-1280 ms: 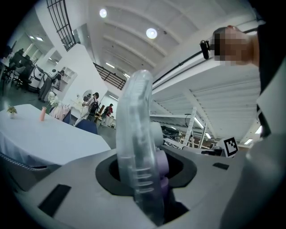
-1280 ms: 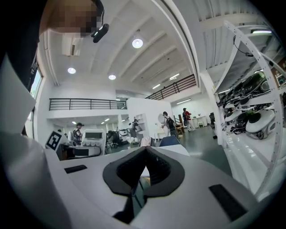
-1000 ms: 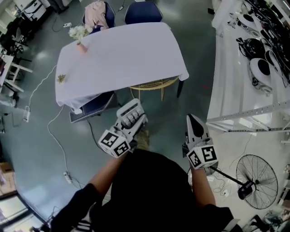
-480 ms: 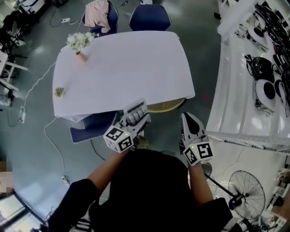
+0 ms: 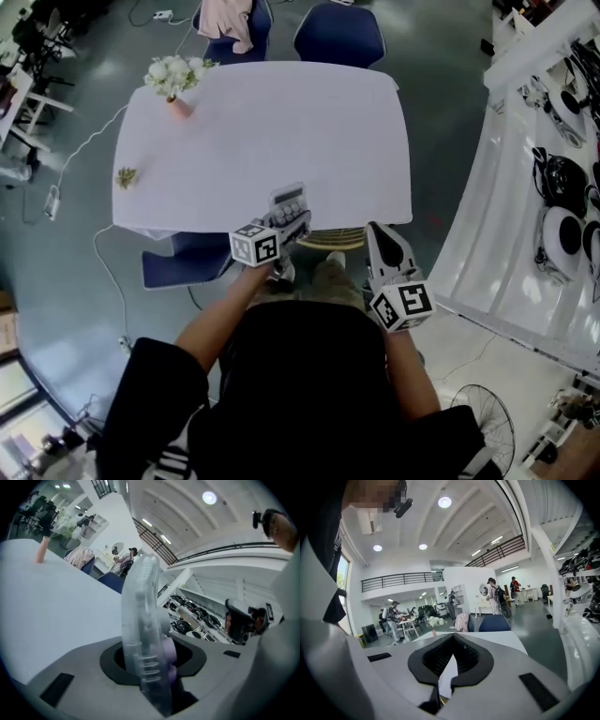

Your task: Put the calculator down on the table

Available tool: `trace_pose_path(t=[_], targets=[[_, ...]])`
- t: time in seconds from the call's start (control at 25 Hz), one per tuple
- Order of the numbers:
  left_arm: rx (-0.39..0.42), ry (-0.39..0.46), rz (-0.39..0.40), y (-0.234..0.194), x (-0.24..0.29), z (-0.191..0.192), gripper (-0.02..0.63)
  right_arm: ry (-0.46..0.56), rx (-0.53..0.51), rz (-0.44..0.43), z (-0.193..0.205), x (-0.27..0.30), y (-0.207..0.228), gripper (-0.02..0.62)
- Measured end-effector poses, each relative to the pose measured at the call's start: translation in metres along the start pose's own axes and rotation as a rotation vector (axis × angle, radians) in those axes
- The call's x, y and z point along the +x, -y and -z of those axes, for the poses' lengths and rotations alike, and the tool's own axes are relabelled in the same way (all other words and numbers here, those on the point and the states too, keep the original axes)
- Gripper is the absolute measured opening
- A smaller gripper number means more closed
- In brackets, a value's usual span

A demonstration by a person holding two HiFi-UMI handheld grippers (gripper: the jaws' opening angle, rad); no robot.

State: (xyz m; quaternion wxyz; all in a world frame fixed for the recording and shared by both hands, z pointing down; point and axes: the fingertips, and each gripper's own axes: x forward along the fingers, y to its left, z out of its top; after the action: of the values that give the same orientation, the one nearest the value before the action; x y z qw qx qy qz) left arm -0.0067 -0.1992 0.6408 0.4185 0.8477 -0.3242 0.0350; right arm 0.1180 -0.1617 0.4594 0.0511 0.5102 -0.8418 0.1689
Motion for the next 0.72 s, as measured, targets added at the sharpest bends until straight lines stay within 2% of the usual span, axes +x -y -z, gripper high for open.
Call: trace_pose_path(t=[0.08,0.2,0.32,0.48,0.6,0.72], targets=[[-0.082,-0.040,-0.041,-0.020,0.021,0.015,0.144,-0.027,-0.004,-0.050,-0.001,0.012,0.008,-0.003],[-0.259,-0.058,-0.051,-0.038,0.051,0.028,0.146,-0.055,-0.009,-0.112,-0.003,0.029,0.021,-0.003],[-0.342,-0.070,-0.109,-0.067,0.077,0.040,0.147,-0.085,0.025,-0.158,0.001,0.041,0.031,-0.003],[-0.494,-0.059,-0.228,-0.111,0.098,0.060,0.149,-0.130,0.035,-0.196,0.011,0.048,0.041,-0.003],[-0.523,-0.051,-0.324,-0.137,0.102,0.070,0.150,-0.154,0.034,-0.198,0.017,0.048,0.051,-0.003],[-0.554,-0.076,-0.370,-0.148,0.105,0.079,0.155,-0.182,0.040,-0.187,0.023,0.045,0.060,-0.003]])
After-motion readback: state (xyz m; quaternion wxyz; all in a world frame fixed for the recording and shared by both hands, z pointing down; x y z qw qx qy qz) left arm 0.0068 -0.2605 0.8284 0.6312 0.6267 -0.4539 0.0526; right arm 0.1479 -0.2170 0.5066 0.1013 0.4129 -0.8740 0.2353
